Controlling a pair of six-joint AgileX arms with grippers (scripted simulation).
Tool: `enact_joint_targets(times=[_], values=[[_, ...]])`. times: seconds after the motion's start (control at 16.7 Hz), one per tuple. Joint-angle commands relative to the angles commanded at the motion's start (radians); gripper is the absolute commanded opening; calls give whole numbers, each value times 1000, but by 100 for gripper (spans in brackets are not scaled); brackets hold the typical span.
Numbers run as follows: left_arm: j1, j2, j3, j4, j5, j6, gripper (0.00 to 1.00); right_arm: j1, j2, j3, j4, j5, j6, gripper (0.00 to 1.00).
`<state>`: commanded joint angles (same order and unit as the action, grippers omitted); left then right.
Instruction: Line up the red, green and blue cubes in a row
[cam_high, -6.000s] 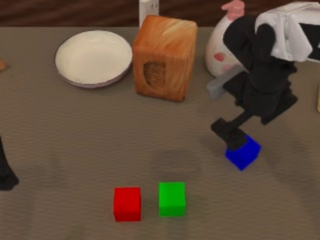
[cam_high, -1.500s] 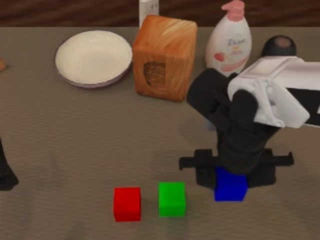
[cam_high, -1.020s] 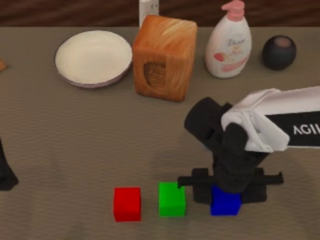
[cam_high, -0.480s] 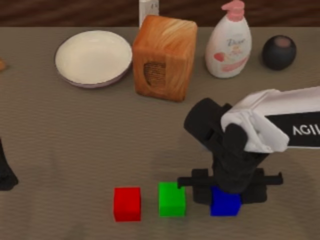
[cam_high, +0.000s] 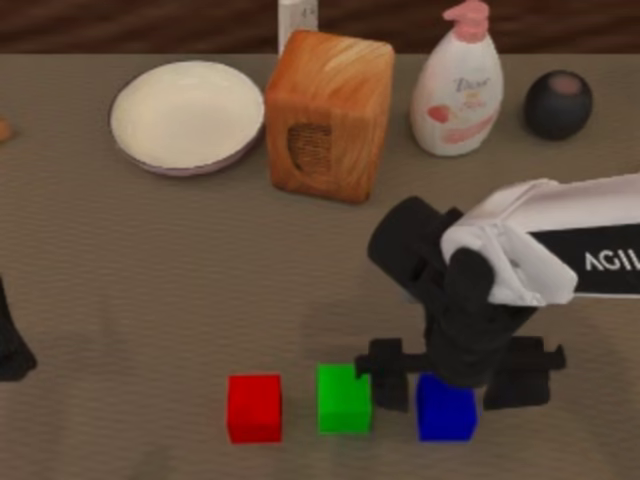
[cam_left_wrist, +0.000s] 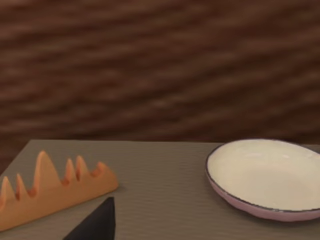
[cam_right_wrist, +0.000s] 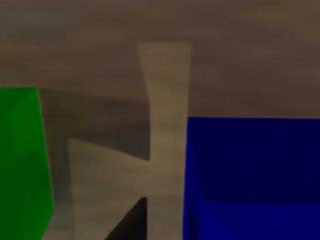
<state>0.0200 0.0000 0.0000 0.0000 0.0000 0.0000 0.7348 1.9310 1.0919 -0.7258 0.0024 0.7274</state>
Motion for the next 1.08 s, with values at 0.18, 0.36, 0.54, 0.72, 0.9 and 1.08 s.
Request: enact_joint_targets(times=[0.18, 0.36, 0.54, 0.72, 0.9, 1.08], values=[[0, 0, 0, 0, 0, 0, 100, 0, 0, 0, 0, 0, 0, 100], [0, 0, 0, 0, 0, 0, 100, 0, 0, 0, 0, 0, 0, 100], [0, 0, 0, 0, 0, 0, 100, -1, -2, 3, -4, 0, 0, 100], [0, 0, 0, 0, 0, 0, 100, 3, -33, 46, -76, 0, 0, 100], [0, 0, 0, 0, 0, 0, 100, 6, -85, 108, -207, -1, 0, 100], [0, 0, 0, 0, 0, 0, 100, 7, -122, 146, -268, -1, -3, 100]])
